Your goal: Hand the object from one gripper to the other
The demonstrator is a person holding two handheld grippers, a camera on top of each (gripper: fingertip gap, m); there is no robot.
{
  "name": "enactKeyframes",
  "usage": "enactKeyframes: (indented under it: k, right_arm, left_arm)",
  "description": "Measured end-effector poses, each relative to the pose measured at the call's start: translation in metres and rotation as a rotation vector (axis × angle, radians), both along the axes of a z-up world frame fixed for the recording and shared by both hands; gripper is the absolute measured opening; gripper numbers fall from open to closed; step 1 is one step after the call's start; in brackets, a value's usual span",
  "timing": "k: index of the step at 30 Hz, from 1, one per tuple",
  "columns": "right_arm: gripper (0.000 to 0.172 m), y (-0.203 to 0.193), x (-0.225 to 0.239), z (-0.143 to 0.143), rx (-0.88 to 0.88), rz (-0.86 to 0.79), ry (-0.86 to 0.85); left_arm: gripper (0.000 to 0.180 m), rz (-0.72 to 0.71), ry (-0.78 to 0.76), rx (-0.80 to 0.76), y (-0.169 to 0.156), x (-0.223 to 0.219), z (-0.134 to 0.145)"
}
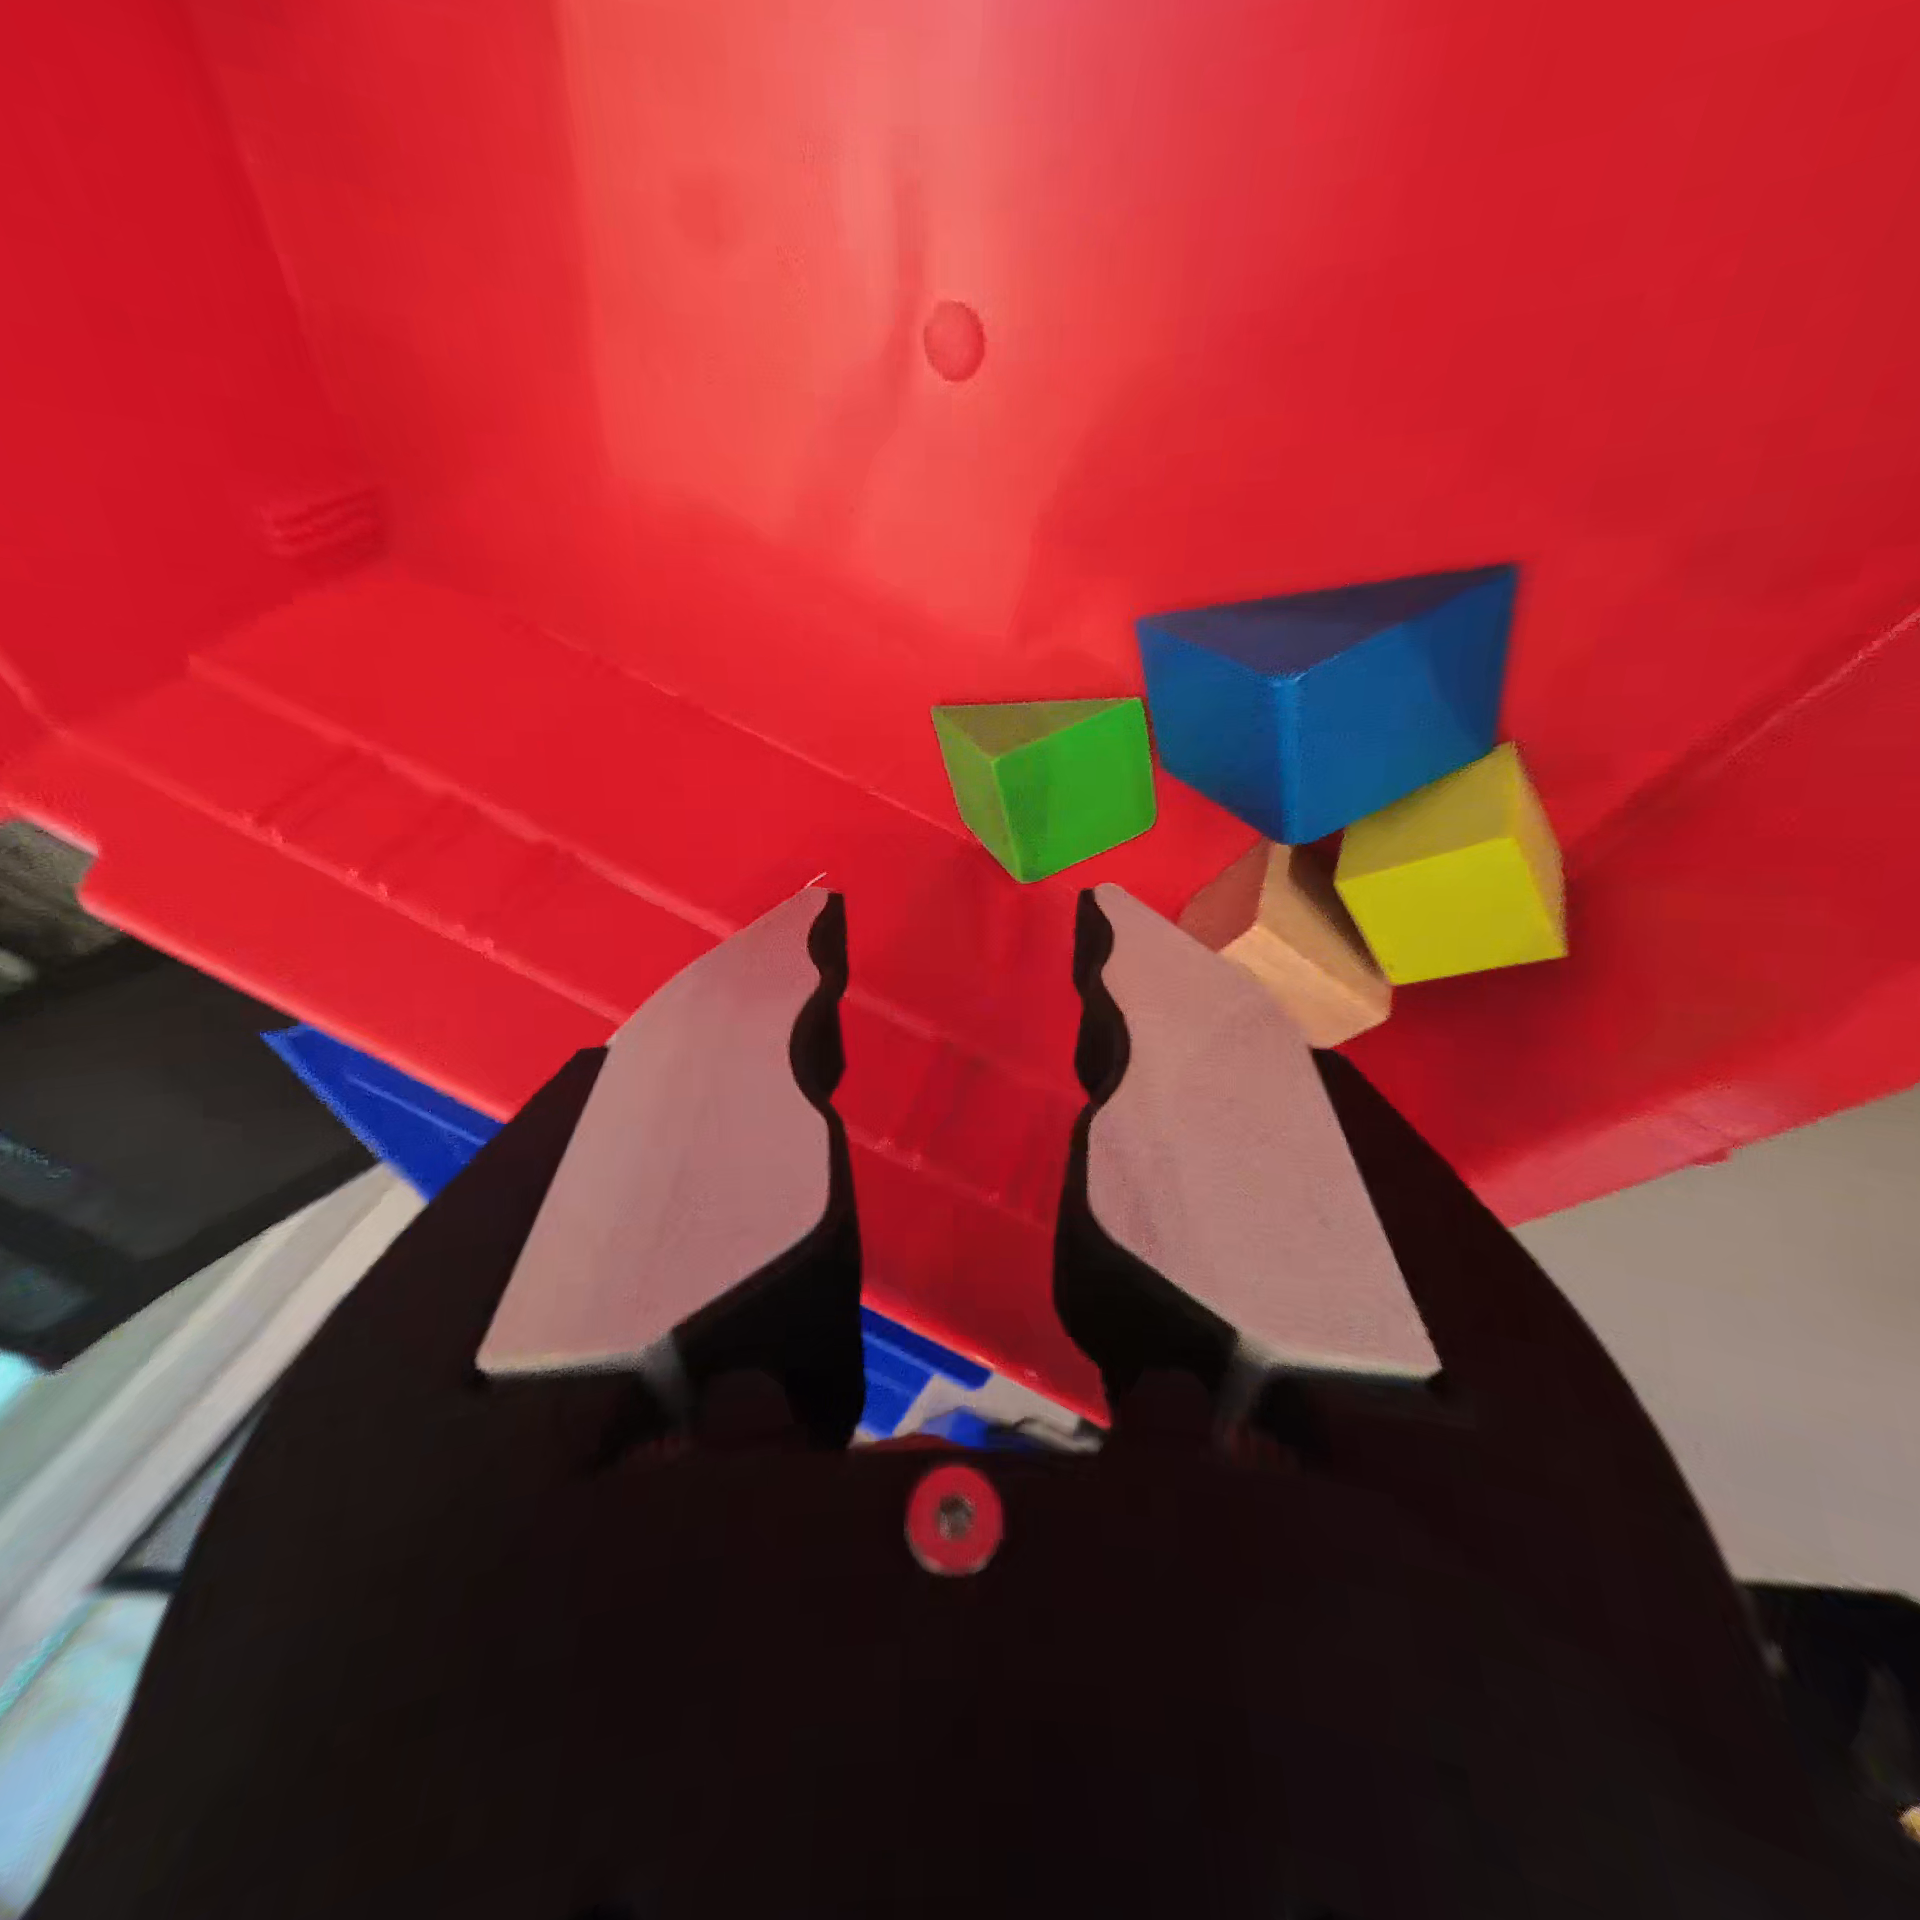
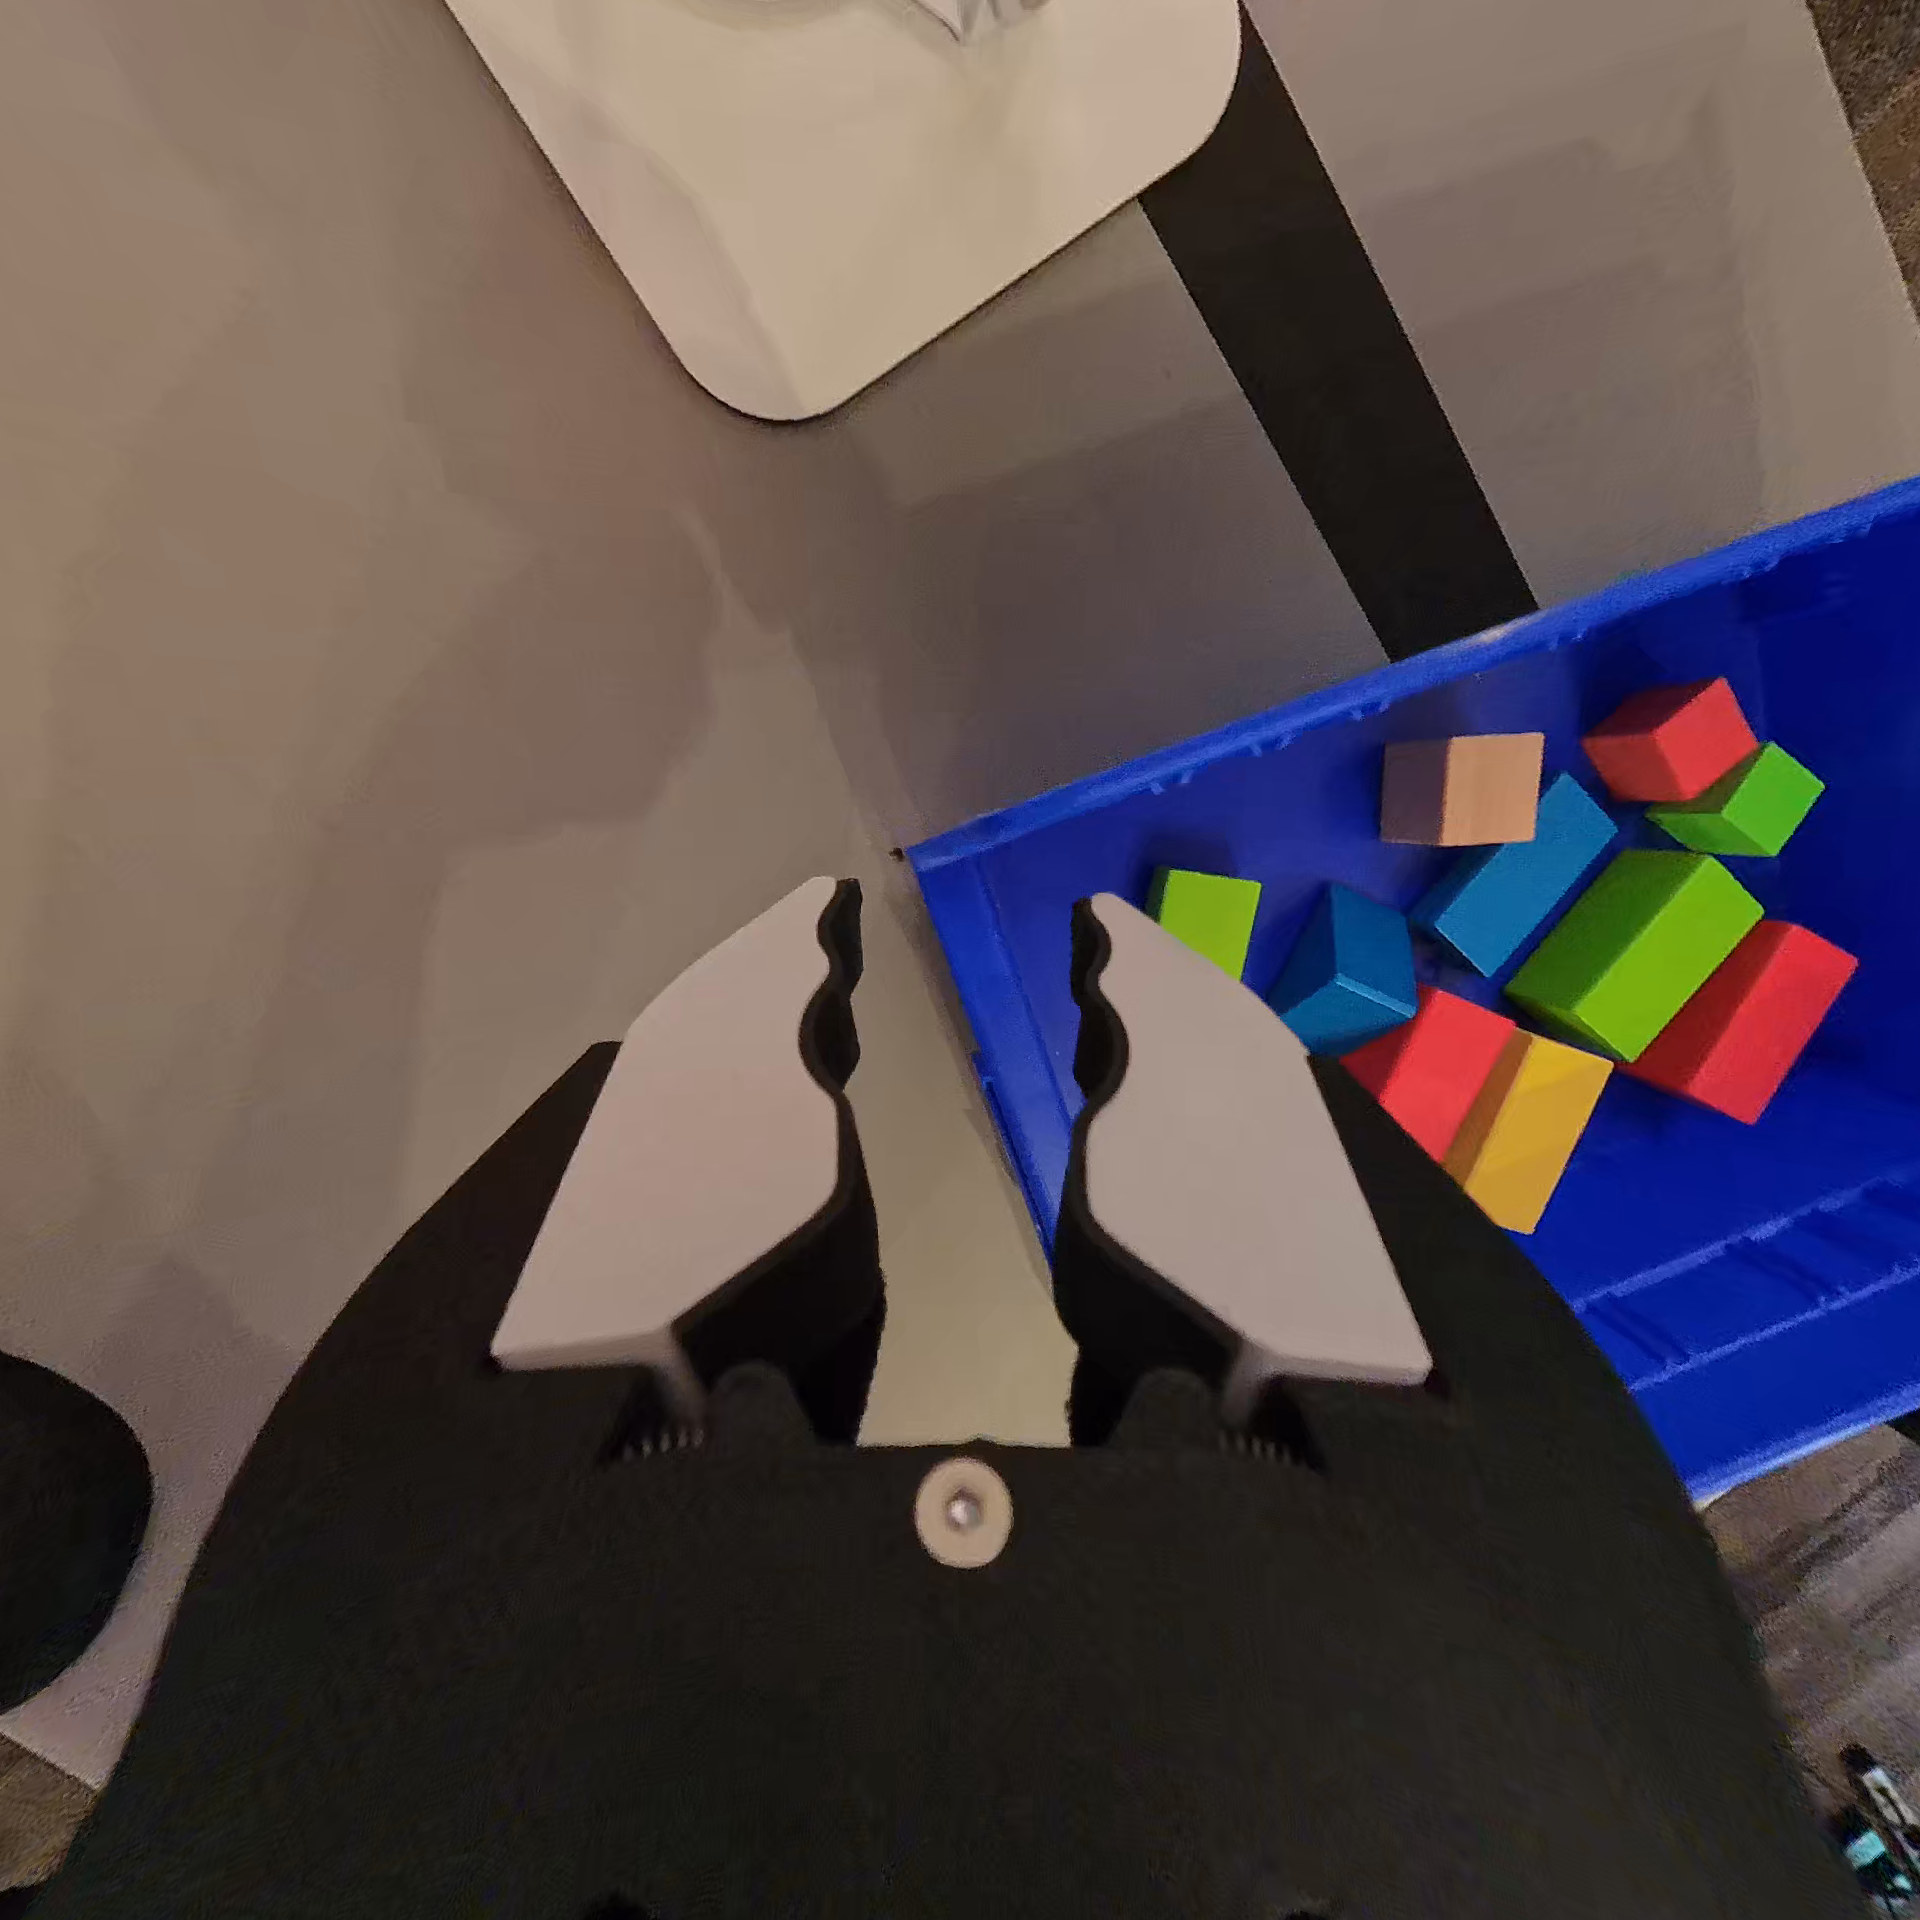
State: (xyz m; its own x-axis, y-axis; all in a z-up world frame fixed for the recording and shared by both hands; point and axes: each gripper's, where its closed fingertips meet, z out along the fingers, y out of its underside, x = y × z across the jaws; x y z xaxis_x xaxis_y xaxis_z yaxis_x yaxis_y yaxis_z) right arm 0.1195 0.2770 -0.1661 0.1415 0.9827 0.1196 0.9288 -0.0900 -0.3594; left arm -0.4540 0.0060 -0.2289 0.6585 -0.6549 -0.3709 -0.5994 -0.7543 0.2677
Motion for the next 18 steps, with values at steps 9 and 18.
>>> enactKeyframes:
  k: [9, 18]
  right_arm:
    - [0.036, -0.01, -0.008, -0.002, 0.0, 0.037, 0.022]
    - [0.036, -0.015, -0.011, 0.001, 0.001, 0.047, 0.039]
  left_arm:
    - [0.036, -0.048, 0.029, -0.142, 0.0, -0.003, -0.023]
    - [0.017, 0.281, -0.083, -0.091, 0.004, -0.001, -0.029]
